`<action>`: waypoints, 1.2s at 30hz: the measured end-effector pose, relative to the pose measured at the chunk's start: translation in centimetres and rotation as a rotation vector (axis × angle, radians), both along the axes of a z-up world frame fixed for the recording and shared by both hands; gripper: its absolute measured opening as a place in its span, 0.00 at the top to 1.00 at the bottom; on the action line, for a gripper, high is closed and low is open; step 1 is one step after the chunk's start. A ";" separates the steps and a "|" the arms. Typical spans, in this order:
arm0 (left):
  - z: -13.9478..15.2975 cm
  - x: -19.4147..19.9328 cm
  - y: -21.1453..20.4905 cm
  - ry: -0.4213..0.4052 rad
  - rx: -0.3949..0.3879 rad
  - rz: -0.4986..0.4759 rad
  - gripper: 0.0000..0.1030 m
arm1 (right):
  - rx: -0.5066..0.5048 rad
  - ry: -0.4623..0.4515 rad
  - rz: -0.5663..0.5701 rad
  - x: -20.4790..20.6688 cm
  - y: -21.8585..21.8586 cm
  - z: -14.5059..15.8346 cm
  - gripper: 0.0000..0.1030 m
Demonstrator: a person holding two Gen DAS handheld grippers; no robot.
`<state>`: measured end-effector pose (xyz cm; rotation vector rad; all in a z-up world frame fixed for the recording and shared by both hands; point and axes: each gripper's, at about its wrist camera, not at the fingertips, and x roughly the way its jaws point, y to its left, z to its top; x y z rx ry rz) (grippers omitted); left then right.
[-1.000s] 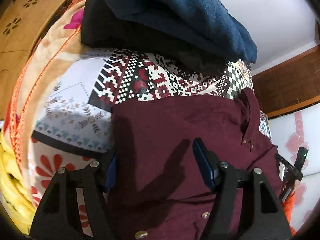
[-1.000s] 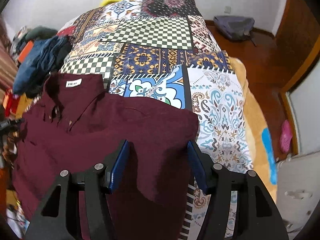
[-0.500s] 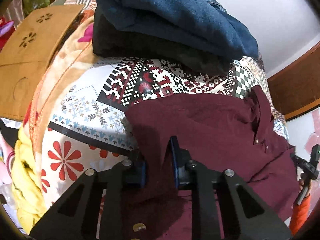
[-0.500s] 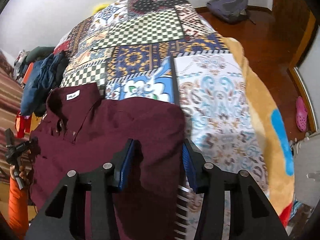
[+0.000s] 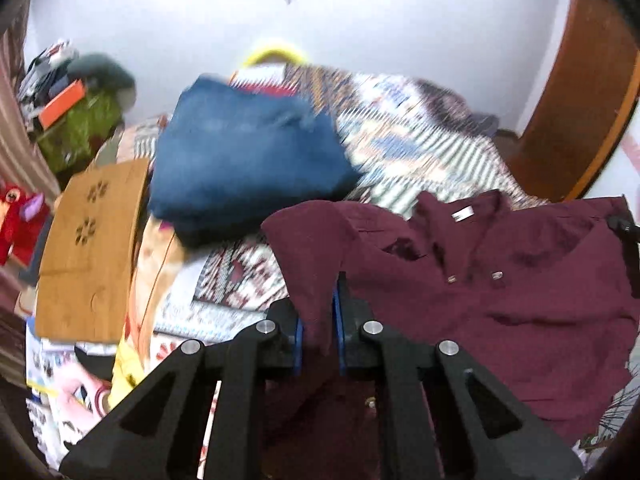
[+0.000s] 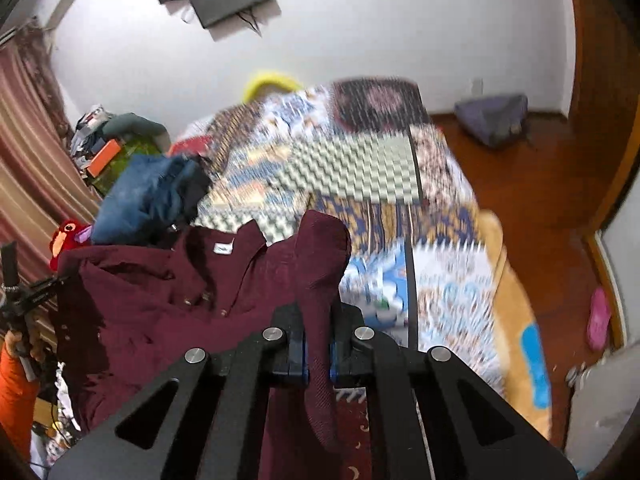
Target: Fold large clothes
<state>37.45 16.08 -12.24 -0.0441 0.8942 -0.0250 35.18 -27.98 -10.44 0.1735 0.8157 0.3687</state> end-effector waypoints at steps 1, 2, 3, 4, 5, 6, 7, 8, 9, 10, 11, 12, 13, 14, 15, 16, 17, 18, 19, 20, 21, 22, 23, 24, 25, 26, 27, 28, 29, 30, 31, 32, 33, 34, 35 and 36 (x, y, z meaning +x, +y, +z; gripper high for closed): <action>1.0 0.3 -0.6 -0.018 -0.007 -0.013 0.90 | -0.014 -0.028 -0.006 0.0 0.1 1.1 0.95; 1.8 0.7 -1.2 -0.038 -0.009 -0.019 0.90 | -0.019 -0.049 -0.012 0.1 0.1 1.9 0.95; 2.3 0.9 -1.8 -0.053 -0.009 -0.029 0.90 | -0.027 -0.070 -0.021 0.4 0.1 2.8 0.95; 2.8 1.3 -2.3 -0.070 -0.008 -0.031 0.90 | -0.029 -0.091 -0.030 0.8 0.0 3.7 0.95; 3.5 2.0 -2.7 -0.085 -0.016 -0.038 0.90 | -0.039 -0.102 -0.037 1.3 -0.1 4.3 0.95; 3.8 2.5 -2.8 -0.093 -0.015 -0.041 0.90 | -0.049 -0.110 -0.049 2.0 -0.2 4.7 0.95; 3.9 3.3 -3.1 -0.097 -0.002 -0.043 0.90 | -0.057 -0.110 -0.061 2.8 -0.4 4.9 0.95; 3.8 4.4 -3.2 -0.096 0.014 -0.036 0.90 | -0.076 -0.100 -0.074 3.9 -0.5 4.8 0.95; 3.6 5.3 -3.2 -0.089 0.018 -0.025 0.90 | -0.090 -0.089 -0.094 4.7 -0.5 4.4 0.95; 3.2 6.3 -3.2 -0.076 0.013 -0.013 0.90 | -0.112 -0.069 -0.111 5.8 -0.6 3.7 0.95; 2.3 7.7 -2.7 -0.052 -0.002 0.010 0.90 | -0.145 -0.045 -0.117 7.0 -0.5 2.6 0.94; 1.4 8.7 -2.2 -0.028 -0.023 0.026 0.90 | -0.156 -0.024 -0.126 7.7 -0.5 1.7 0.94; 0.5 9.8 -1.8 -0.002 -0.039 0.029 0.90 | -0.163 0.008 -0.142 8.6 -0.7 0.4 0.94; -0.4 10.6 -1.4 0.019 -0.036 0.033 0.89 | -0.179 0.054 -0.154 9.5 -0.8 -1.0 0.92; -1.5 11.5 -0.9 0.038 -0.011 0.063 0.89 | -0.201 0.091 -0.165 10.1 -1.0 -2.0 0.90; -2.5 12.1 -0.5 0.047 0.025 0.094 0.89 | -0.240 0.129 -0.178 10.6 -1.1 -3.2 0.89; -3.1 12.5 -0.3 0.051 0.067 0.107 0.89 | -0.288 0.158 -0.193 10.9 -1.2 -4.4 0.89; -3.7 12.8 0.0 0.055 0.127 0.120 0.89 | -0.352 0.173 -0.219 11.0 -1.4 -5.3 0.89; -4.2 13.0 0.4 0.059 0.166 0.130 0.89 | -0.417 0.179 -0.235 11.1 -1.5 -5.9 0.89; -4.5 13.0 1.0 0.066 0.169 0.136 0.89 | -0.470 0.179 -0.238 11.1 -1.6 -6.2 0.89; -4.7 12.9 1.6 0.075 0.155 0.137 0.88 | -0.522 0.176 -0.232 10.8 -1.6 -6.5 0.89; -4.9 12.7 2.3 0.087 0.134 0.141 0.88 | -0.549 0.173 -0.229 10.7 -2.0 -6.6 0.89; -4.9 12.4 2.8 0.091 0.125 0.143 0.88 | -0.568 0.166 -0.231 10.3 -2.3 -6.6 0.89; -4.8 11.9 3.3 0.091 0.118 0.147 0.87 | -0.570 0.161 -0.230 9.9 -2.7 -6.3 0.89; -4.7 11.3 3.5 0.086 0.120 0.150 0.87 | -0.553 0.153 -0.224 9.1 -3.1 -5.9 0.89; -4.5 10.7 3.6 0.082 0.124 0.151 0.84 | -0.531 0.150 -0.219 8.6 -3.4 -5.5 0.89; -4.2 10.1 3.8 0.075 0.129 0.151 0.78 | -0.506 0.146 -0.214 7.9 -3.4 -5.0 0.89; -4.0 9.6 3.6 0.069 0.132 0.147 0.73 | -0.474 0.136 -0.206 6.9 -3.5 -4.3 0.89; -3.8 9.0 3.6 0.059 0.135 0.142 0.63 | -0.449 0.126 -0.201 6.0 -3.4 -3.7 0.89; -3.5 8.2 3.5 0.044 0.142 0.136 0.54 | -0.418 0.113 -0.192 5.0 -3.5 -2.9 0.89; -3.2 7.4 3.3 0.029 0.152 0.130 0.51 | -0.399 0.104 -0.183 4.3 -3.3 -2.4 0.89; -2.9 6.5 3.0 0.016 0.158 0.121 0.51 | -0.377 0.090 -0.173 3.4 -3.2 -1.8 0.88; -2.7 6.0 2.9 0.011 0.158 0.111 0.50 | -0.360 0.076 -0.163 2.6 -3.0 -1.3 0.88; -2.6 5.3 2.7 0.008 0.155 0.099 0.50 | -0.350 0.065 -0.155 2.0 -2.7 -1.0 0.88; -2.5 4.6 2.5 0.008 0.153 0.090 0.50 | -0.343 0.054 -0.147 1.3 -2.3 -0.6 0.87; -2.4 3.9 2.2 0.006 0.151 0.081 0.49 | -0.339 0.046 -0.141 0.8 -1.9 -0.5 0.85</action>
